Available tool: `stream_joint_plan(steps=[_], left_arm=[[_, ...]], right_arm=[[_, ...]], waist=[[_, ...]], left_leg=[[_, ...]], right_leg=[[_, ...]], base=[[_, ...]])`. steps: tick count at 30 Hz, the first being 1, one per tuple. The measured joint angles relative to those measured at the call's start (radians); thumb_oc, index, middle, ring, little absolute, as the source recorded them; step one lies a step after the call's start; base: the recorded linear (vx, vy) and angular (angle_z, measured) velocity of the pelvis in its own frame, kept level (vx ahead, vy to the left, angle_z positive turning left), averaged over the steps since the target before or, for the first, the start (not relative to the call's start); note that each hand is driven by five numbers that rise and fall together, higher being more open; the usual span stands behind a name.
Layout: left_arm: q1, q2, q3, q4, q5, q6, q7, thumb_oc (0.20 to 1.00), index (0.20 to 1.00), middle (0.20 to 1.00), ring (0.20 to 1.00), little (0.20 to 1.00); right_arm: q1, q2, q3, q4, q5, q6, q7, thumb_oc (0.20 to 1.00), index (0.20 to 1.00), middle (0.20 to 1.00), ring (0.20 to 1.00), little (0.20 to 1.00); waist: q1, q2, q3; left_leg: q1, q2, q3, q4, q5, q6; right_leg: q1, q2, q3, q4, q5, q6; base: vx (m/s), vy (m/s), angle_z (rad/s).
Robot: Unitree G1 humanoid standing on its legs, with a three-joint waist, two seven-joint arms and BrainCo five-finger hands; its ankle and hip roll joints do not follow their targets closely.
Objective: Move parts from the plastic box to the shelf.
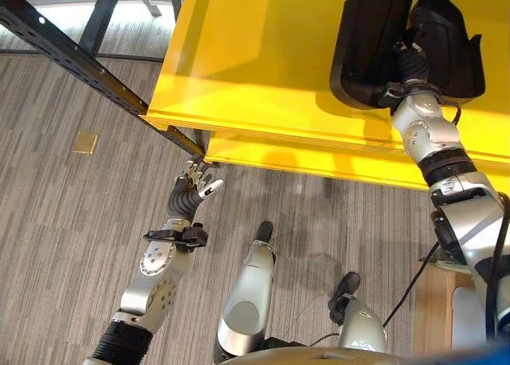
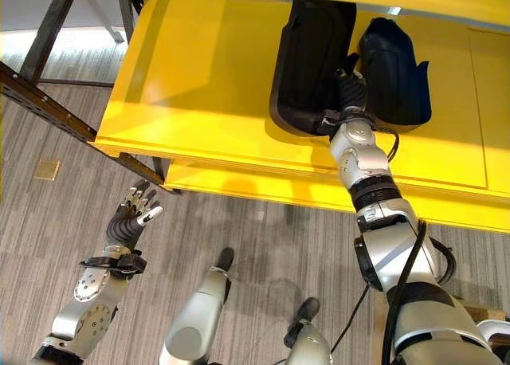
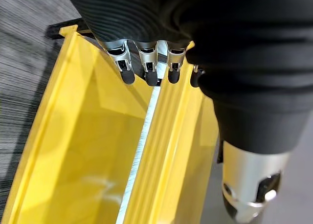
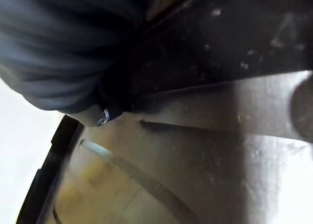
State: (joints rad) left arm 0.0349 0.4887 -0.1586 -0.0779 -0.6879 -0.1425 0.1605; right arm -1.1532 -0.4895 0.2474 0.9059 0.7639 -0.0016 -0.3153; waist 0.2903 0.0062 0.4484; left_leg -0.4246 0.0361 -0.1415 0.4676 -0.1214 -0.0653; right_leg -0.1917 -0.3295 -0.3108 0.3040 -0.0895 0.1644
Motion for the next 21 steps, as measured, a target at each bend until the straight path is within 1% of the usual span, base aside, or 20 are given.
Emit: stream_joint_plan(steps=[3, 6, 10, 11, 12, 13, 14, 15, 16, 19, 21], left_arm=[[0.003, 0.006, -0.005, -0.001, 0.0, -0.002, 0.0, 1.0, 1.0, 1.0, 1.0, 1.0], [0.007, 0.018, -0.037, -0.003, 0.0, -0.003, -0.001, 1.0, 1.0, 1.0, 1.0, 1.0], [0.006, 0.028, -0.055, -0.003, 0.0, -0.003, -0.002, 1.0, 1.0, 1.0, 1.0, 1.0], [-0.006, 0.046, -0.056, -0.024, -0.001, -0.007, -0.001, 1.0, 1.0, 1.0, 1.0, 1.0], [-0.006, 0.048, -0.058, -0.03, -0.01, -0.019, -0.001, 1.0, 1.0, 1.0, 1.0, 1.0], [-0.008, 0.061, -0.087, -0.03, -0.01, -0.021, -0.002, 1.0, 1.0, 1.0, 1.0, 1.0], [-0.027, 0.063, -0.138, -0.026, -0.01, -0.022, -0.002, 1.0, 1.0, 1.0, 1.0, 1.0], [-0.036, 0.061, -0.163, -0.025, -0.01, -0.021, -0.003, 1.0, 1.0, 1.0, 1.0, 1.0], [-0.049, 0.061, -0.152, -0.025, -0.01, -0.022, -0.001, 1.0, 1.0, 1.0, 1.0, 1.0], [-0.065, 0.061, -0.137, -0.026, -0.011, -0.034, -0.001, 1.0, 1.0, 1.0, 1.0, 1.0], [-0.063, 0.062, -0.137, -0.026, -0.012, -0.037, -0.001, 1.0, 1.0, 1.0, 1.0, 1.0]], right_arm=[[-0.044, -0.002, 0.003, 0.061, 0.002, 0.0, -0.001, 0.2, 0.2, 0.2, 0.2, 0.2], [-0.075, -0.002, 0.0, 0.087, 0.009, -0.003, -0.002, 0.2, 0.2, 0.2, 0.2, 0.2], [-0.078, -0.004, -0.003, 0.123, 0.029, -0.004, -0.013, 0.2, 0.2, 0.2, 0.2, 0.2], [-0.099, -0.041, -0.012, 0.149, 0.042, -0.005, -0.024, 0.2, 0.2, 0.2, 0.2, 0.2], [-0.126, -0.053, -0.012, 0.162, 0.042, -0.006, -0.02, 0.2, 0.2, 0.2, 0.2, 0.2], [-0.163, -0.069, -0.008, 0.213, 0.04, -0.007, -0.018, 0.2, 0.2, 0.2, 0.2, 0.2], [-0.192, -0.121, 0.001, 0.26, 0.04, -0.007, -0.037, 0.2, 0.2, 0.2, 0.2, 0.2], [-0.192, -0.133, 0.001, 0.271, 0.039, -0.006, -0.042, 0.2, 0.2, 0.2, 0.2, 0.2], [-0.192, -0.138, 0.01, 0.27, 0.039, -0.006, -0.041, 0.2, 0.2, 0.2, 0.2, 0.2], [-0.194, -0.155, 0.046, 0.271, 0.032, -0.006, -0.038, 0.2, 0.2, 0.2, 0.2, 0.2], [-0.202, -0.159, 0.054, 0.271, 0.009, -0.005, -0.037, 0.2, 0.2, 0.2, 0.2, 0.2]], waist=[[0.001, 0.002, 0.008], [0.002, 0.005, 0.011], [0.005, 0.01, 0.014], [0.033, 0.011, 0.022], [0.047, 0.023, 0.027], [0.057, 0.033, 0.032], [0.055, 0.035, 0.037], [0.054, 0.035, 0.038], [0.054, 0.035, 0.038], [0.054, 0.035, 0.038], [0.056, 0.035, 0.038]], left_leg=[[-0.019, 0.001, -0.003, 0.034, -0.016, 0.001], [-0.059, 0.0, -0.01, 0.067, -0.023, 0.001], [-0.09, -0.018, -0.029, 0.084, -0.023, 0.002], [-0.118, -0.031, -0.04, 0.113, -0.045, 0.003], [-0.128, -0.03, -0.047, 0.13, -0.042, -0.011], [-0.139, -0.028, -0.049, 0.131, -0.04, -0.012], [-0.157, -0.034, -0.061, 0.13, -0.038, -0.013], [-0.159, -0.041, -0.054, 0.131, -0.038, -0.011], [-0.159, -0.045, -0.044, 0.13, -0.035, -0.007], [-0.156, -0.053, -0.042, 0.128, -0.032, -0.002], [-0.156, -0.054, -0.042, 0.125, -0.032, -0.002]], right_leg=[[-0.024, -0.005, 0.009, 0.051, -0.023, -0.001], [-0.062, -0.008, 0.016, 0.092, -0.04, 0.002], [-0.083, -0.024, 0.001, 0.124, -0.053, 0.003], [-0.109, -0.056, -0.008, 0.277, -0.178, -0.023], [-0.115, -0.049, -0.01, 0.271, -0.184, 0.002], [-0.115, -0.043, -0.022, 0.267, -0.185, 0.005], [-0.12, -0.053, -0.042, 0.264, -0.186, 0.007], [-0.112, -0.053, -0.041, 0.243, -0.175, 0.014], [-0.102, -0.054, -0.04, 0.215, -0.161, 0.022], [-0.075, -0.055, -0.054, 0.175, -0.147, 0.033], [-0.067, -0.053, -0.059, 0.159, -0.141, 0.034]], base=[[0.0, 0.0, 0.0], [0.0, 0.005, 0.03], [0.04, -0.015, 0.23], [0.1, -0.02, 0.38], [0.04, 0.017, 0.32], [0.05, 0.024, 0.24], [0.05, 0.011, 0.23], [0.07, 0.01, 0.15], [0.07, 0.01, -0.04], [0.05, 0.003, 0.07], [0.06, 0.001, 0.06]])
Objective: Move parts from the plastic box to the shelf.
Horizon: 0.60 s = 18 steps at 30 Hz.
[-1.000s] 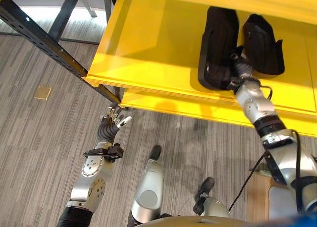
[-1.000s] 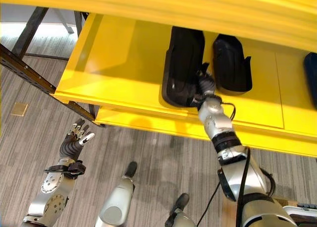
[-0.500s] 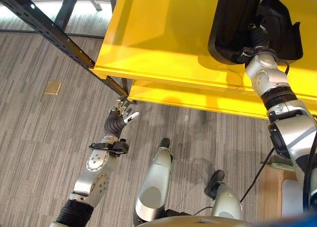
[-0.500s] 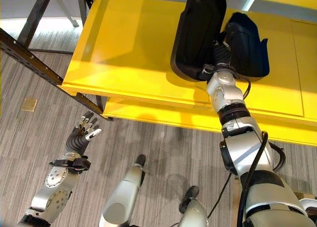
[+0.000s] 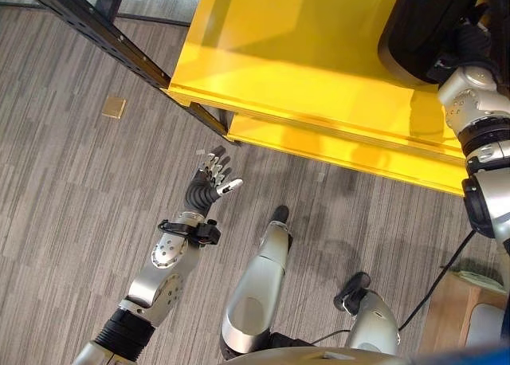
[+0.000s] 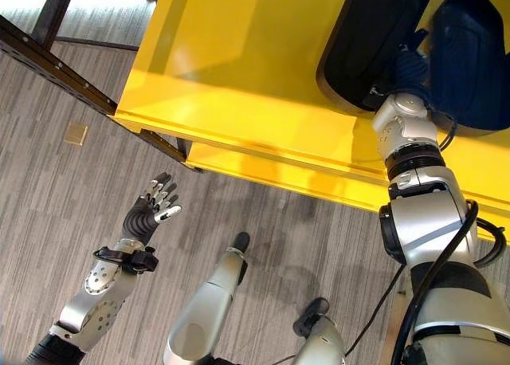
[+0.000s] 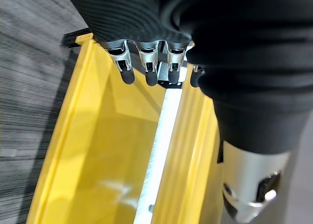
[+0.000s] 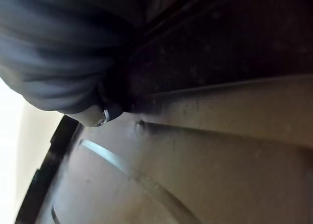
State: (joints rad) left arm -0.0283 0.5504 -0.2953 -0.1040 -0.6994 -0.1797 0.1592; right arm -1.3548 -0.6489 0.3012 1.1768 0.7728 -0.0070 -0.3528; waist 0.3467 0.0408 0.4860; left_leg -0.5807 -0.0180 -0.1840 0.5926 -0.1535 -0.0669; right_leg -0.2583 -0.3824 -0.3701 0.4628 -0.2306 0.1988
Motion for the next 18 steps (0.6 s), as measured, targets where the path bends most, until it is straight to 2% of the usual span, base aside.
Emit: stream_joint_plan(steps=[11, 18], left_arm=[[-0.002, -0.001, -0.001, 0.0, -0.025, -0.005, 0.004, 1.0, 1.0, 1.0, 1.0, 1.0], [-0.003, -0.031, -0.001, -0.001, -0.031, -0.013, 0.017, 1.0, 1.0, 1.0, 1.0, 1.0]], right_arm=[[-0.065, -0.022, 0.104, 0.08, -0.091, 0.02, 0.041, 0.2, 0.2, 0.2, 0.2, 0.2], [-0.067, -0.02, 0.144, 0.099, -0.131, 0.02, 0.064, 0.2, 0.2, 0.2, 0.2, 0.2]], waist=[[-0.002, -0.002, -0.003], [-0.006, -0.002, -0.003]], left_leg=[[-0.032, -0.007, 0.005, -0.026, 0.015, 0.023], [-0.03, -0.007, 0.007, -0.026, 0.016, 0.025]], right_leg=[[-0.017, 0.003, -0.005, -0.054, 0.046, 0.012], [-0.014, 0.004, -0.003, -0.06, 0.05, 0.015]], base=[[0.04, 0.003, 0.01], [0.0, 0.0, 0.0]])
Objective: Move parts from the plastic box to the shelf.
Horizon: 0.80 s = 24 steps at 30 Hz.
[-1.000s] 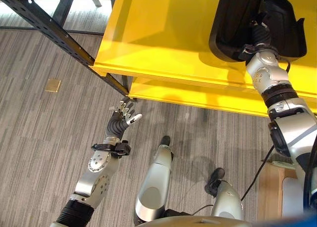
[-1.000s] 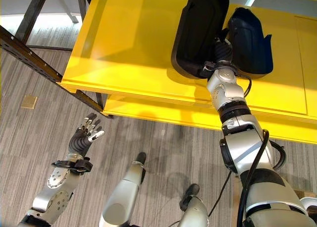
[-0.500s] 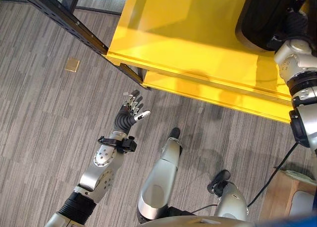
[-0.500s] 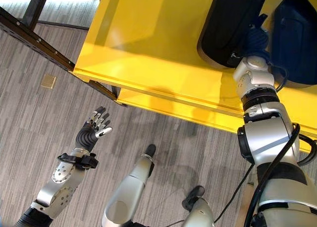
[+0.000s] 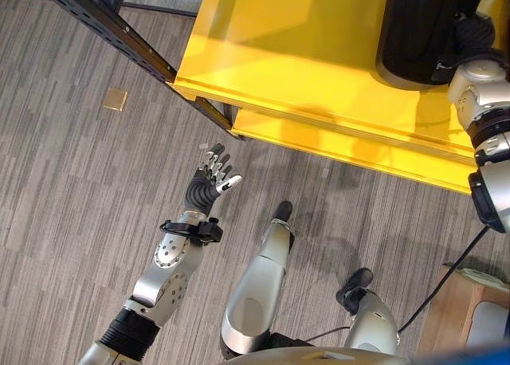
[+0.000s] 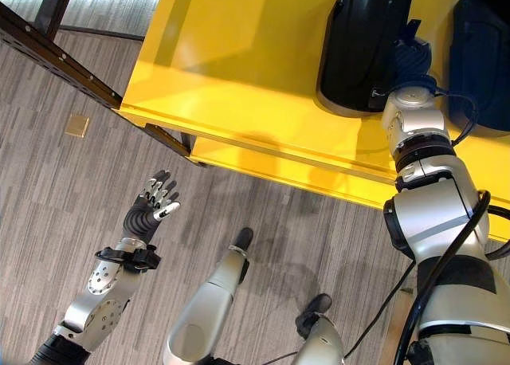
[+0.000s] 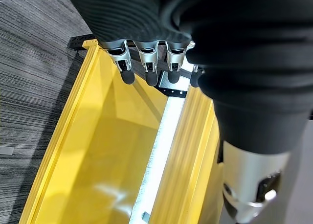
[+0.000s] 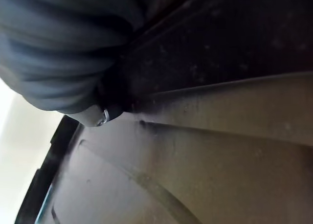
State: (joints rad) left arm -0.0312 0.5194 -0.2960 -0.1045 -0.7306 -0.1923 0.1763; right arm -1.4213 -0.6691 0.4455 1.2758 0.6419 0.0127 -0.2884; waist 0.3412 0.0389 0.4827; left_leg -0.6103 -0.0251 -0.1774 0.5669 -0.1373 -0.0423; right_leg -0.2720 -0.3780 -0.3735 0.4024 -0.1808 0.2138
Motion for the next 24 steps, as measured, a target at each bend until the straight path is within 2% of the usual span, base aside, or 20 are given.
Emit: stream_joint_plan(steps=[15, 16, 17, 24], left_arm=[[0.008, 0.0, 0.0, 0.0, -0.006, -0.011, 0.005, 1.0, 1.0, 1.0, 1.0, 1.0], [0.008, 0.001, 0.0, 0.0, -0.007, -0.011, 0.005, 1.0, 1.0, 1.0, 1.0, 1.0], [0.008, 0.0, 0.0, 0.0, -0.007, -0.012, 0.005, 1.0, 1.0, 1.0, 1.0, 1.0], [0.008, 0.0, 0.0, 0.0, -0.02, -0.017, 0.025, 1.0, 1.0, 1.0, 1.0, 1.0]], right_arm=[[-0.001, 0.0, -0.003, 0.022, 0.001, 0.003, 0.001, 0.2, 0.2, 0.2, 0.2, 0.2], [-0.001, 0.0, -0.005, 0.023, 0.001, 0.003, 0.001, 0.529, 0.529, 0.529, 0.529, 0.529], [-0.007, 0.001, -0.015, 0.034, 0.002, 0.002, -0.001, 1.0, 1.0, 1.0, 1.0, 1.0], [-0.034, 0.001, -0.044, 0.046, 0.014, -0.004, -0.025, 1.0, 1.0, 1.0, 1.0, 1.0]], waist=[[-0.005, 0.0, 0.0], [-0.005, 0.0, 0.0], [-0.004, 0.0, 0.0], [-0.003, 0.0, 0.0]], left_leg=[[-0.003, 0.0, 0.002, -0.007, 0.01, 0.006], [-0.004, -0.001, 0.002, -0.008, 0.01, 0.006], [-0.005, -0.001, 0.001, -0.008, 0.01, 0.006], [-0.007, 0.0, 0.001, -0.01, 0.01, 0.006]], right_leg=[[0.0, 0.002, 0.0, -0.012, 0.015, -0.002], [0.001, 0.002, 0.0, -0.013, 0.016, -0.001], [0.001, 0.004, 0.0, -0.018, 0.018, 0.002], [0.001, 0.006, 0.0, -0.026, 0.022, 0.003]], base=[[0.0, 0.0, 0.0], [0.0, 0.0, 0.0], [0.0, 0.0, 0.0], [0.0, 0.0, 0.0]])
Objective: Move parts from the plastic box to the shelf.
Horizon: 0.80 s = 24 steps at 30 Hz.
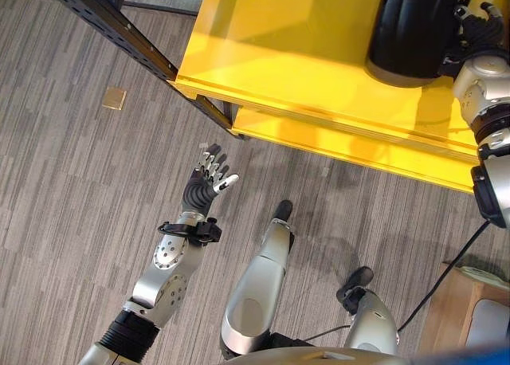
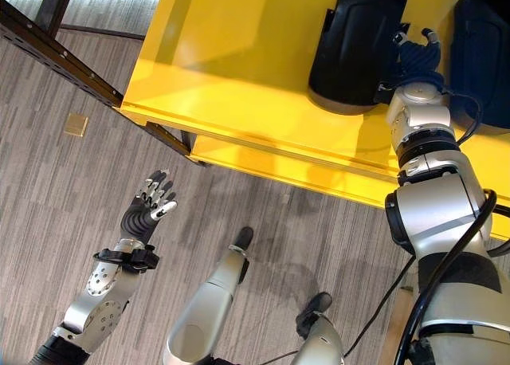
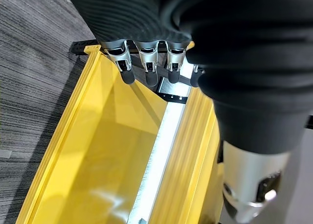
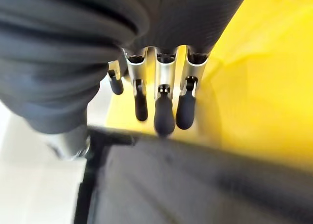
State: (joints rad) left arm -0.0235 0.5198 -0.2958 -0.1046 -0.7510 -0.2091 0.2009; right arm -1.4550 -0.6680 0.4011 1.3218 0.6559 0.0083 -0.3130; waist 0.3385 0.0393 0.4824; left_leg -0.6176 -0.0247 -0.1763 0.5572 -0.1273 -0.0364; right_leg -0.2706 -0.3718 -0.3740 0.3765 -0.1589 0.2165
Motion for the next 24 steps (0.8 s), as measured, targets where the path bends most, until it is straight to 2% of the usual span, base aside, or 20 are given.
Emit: stream_joint_plan(steps=[19, 24], left_arm=[[-0.017, 0.009, 0.001, 0.0, -0.015, -0.004, -0.001, 1.0, 1.0, 1.0, 1.0, 1.0], [-0.023, 0.021, 0.002, 0.0, -0.015, -0.005, -0.005, 1.0, 1.0, 1.0, 1.0, 1.0]], right_arm=[[-0.004, -0.003, 0.004, -0.095, 0.0, -0.002, -0.009, 1.0, 1.0, 1.0, 1.0, 1.0], [-0.004, -0.004, 0.011, -0.207, -0.005, -0.015, -0.016, 1.0, 1.0, 1.0, 1.0, 1.0]], waist=[[-0.021, 0.0, 0.0], [-0.032, -0.006, -0.005]], left_leg=[[0.032, 0.02, 0.002, -0.004, 0.005, -0.005], [0.059, 0.038, 0.002, -0.063, 0.045, -0.02]], right_leg=[[0.019, 0.014, 0.007, 0.011, 0.0, -0.004], [0.019, 0.031, 0.008, -0.005, 0.015, -0.022]], base=[[-0.02, -0.01, -0.01], [-0.07, -0.017, -0.05]])
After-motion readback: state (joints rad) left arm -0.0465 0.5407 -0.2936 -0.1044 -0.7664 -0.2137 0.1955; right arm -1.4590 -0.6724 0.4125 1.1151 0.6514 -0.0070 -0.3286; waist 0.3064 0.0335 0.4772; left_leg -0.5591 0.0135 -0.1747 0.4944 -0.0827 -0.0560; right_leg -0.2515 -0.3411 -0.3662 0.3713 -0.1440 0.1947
